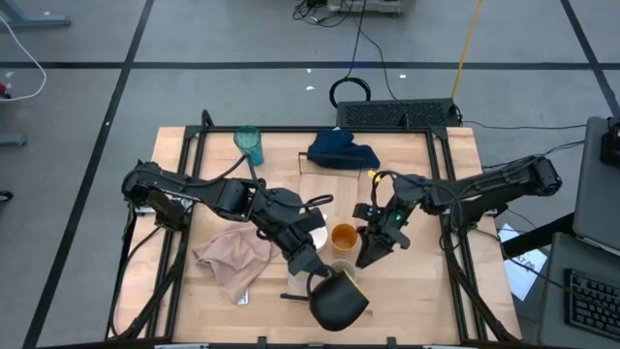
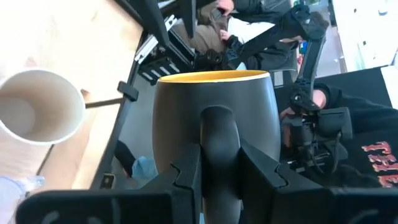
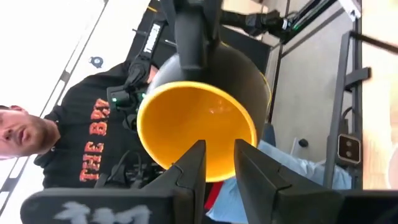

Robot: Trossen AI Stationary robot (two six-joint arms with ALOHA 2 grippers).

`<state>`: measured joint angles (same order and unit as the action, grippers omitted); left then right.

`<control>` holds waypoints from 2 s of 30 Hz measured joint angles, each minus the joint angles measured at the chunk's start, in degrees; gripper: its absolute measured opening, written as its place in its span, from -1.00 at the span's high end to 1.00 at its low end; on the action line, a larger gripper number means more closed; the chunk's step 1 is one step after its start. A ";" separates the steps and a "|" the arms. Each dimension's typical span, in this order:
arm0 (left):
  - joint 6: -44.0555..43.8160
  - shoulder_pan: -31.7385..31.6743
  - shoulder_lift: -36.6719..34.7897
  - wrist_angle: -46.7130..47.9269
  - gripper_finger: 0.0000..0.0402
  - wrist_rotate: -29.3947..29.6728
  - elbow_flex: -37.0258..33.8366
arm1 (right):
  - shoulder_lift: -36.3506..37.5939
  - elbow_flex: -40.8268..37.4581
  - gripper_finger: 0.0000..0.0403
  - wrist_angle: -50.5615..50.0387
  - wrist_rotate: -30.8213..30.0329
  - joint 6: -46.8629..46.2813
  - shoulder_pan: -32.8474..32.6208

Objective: Stack small to large cups/mugs on shelf
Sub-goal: Put the black cup on the shelf aligned with the white cup

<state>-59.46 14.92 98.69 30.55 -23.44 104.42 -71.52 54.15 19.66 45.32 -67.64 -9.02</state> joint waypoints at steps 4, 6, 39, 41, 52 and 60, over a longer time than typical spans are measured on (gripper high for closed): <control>2.50 -0.30 -0.51 2.01 0.63 1.85 0.00 | 1.82 -0.01 0.63 -3.94 0.13 1.43 1.78; 3.99 -0.85 -1.21 2.47 0.63 2.72 0.00 | 3.00 -0.07 0.63 -7.16 0.15 2.51 2.67; 35.79 -5.39 -15.27 22.49 0.63 50.02 0.01 | 9.37 -0.11 0.63 -14.06 -3.56 -0.58 6.84; 36.84 -5.83 -15.27 22.14 0.63 51.06 -0.82 | 9.37 -0.11 0.63 -13.92 -3.58 -0.70 6.84; 38.54 -8.57 -15.18 12.27 0.63 48.69 -9.13 | 9.37 -0.13 0.63 -13.92 -3.67 -2.20 6.84; 38.25 -10.57 -16.62 4.22 0.63 49.02 -18.84 | 9.37 -0.13 0.63 -13.92 -4.08 -2.59 6.84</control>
<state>-21.21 4.35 82.06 34.77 25.58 85.58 -62.15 54.02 5.74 41.24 -70.23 -2.17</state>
